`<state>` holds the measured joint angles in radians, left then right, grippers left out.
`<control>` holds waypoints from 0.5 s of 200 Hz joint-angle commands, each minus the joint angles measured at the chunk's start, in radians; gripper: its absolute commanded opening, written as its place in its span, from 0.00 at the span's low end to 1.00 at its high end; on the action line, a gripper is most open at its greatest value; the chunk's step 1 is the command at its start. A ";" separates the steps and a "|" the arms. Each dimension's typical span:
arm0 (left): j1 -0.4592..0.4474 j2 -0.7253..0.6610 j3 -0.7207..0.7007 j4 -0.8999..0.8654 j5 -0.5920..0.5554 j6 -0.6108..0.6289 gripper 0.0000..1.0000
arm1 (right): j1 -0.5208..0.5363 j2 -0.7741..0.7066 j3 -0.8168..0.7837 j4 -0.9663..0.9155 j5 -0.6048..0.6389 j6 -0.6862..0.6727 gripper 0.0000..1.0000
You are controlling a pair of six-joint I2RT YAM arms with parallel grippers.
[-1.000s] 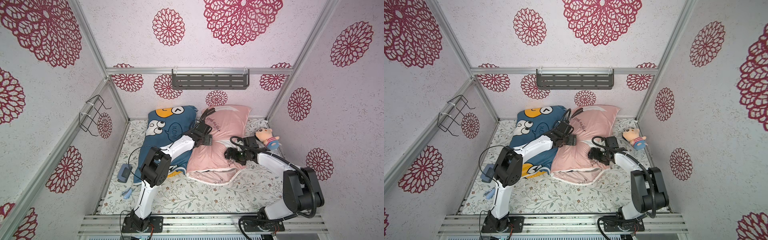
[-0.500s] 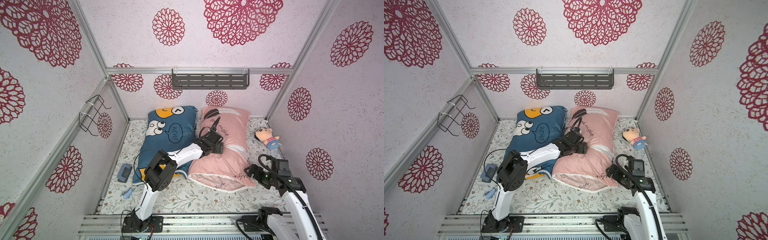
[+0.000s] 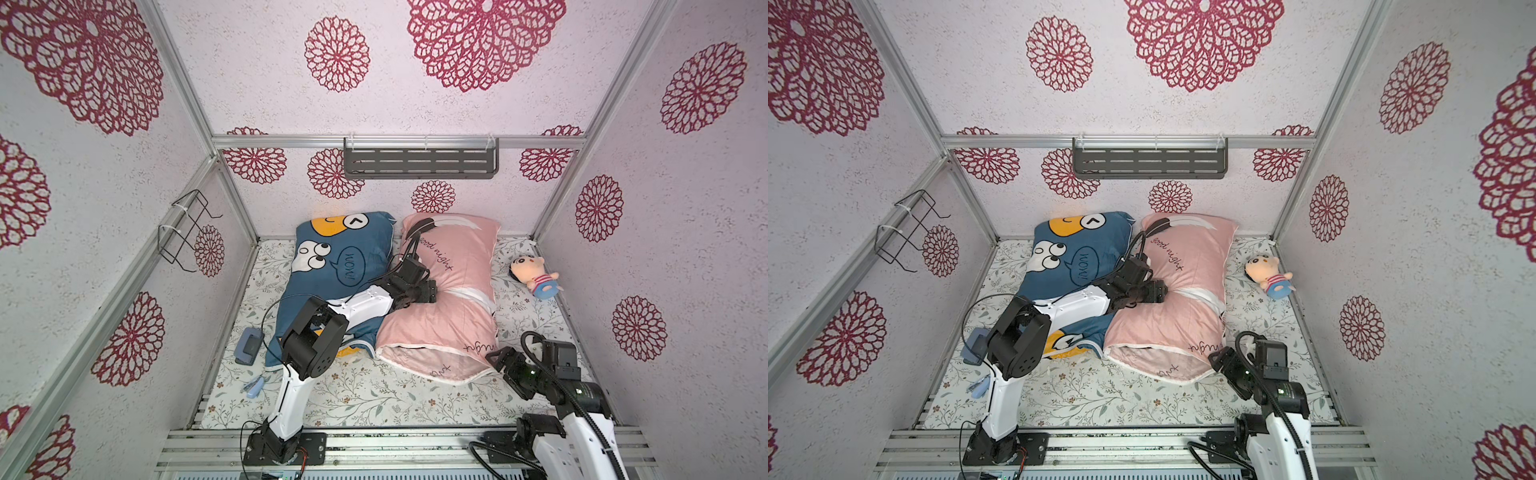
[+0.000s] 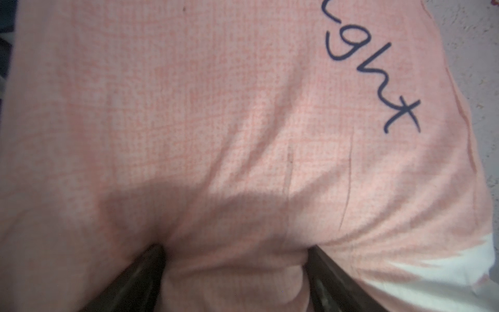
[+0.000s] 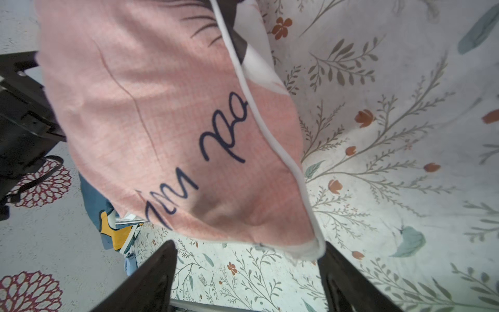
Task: Zip up pillowcases
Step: Pick up the pillowcase from the center of the board.
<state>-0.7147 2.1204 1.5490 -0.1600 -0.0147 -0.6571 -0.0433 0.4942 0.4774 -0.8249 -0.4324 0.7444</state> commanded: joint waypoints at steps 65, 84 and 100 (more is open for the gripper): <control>0.049 0.043 -0.030 -0.099 -0.022 -0.025 0.85 | -0.002 -0.082 -0.030 0.033 0.039 0.101 0.42; 0.053 0.037 -0.033 -0.101 -0.025 -0.025 0.84 | -0.001 -0.099 -0.073 0.048 0.044 0.125 0.39; 0.058 0.029 -0.039 -0.101 -0.027 -0.027 0.84 | -0.001 -0.098 -0.070 0.024 0.080 0.117 0.40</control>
<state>-0.7006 2.1204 1.5490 -0.1581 0.0132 -0.6716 -0.0433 0.4046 0.4057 -0.7914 -0.4046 0.8410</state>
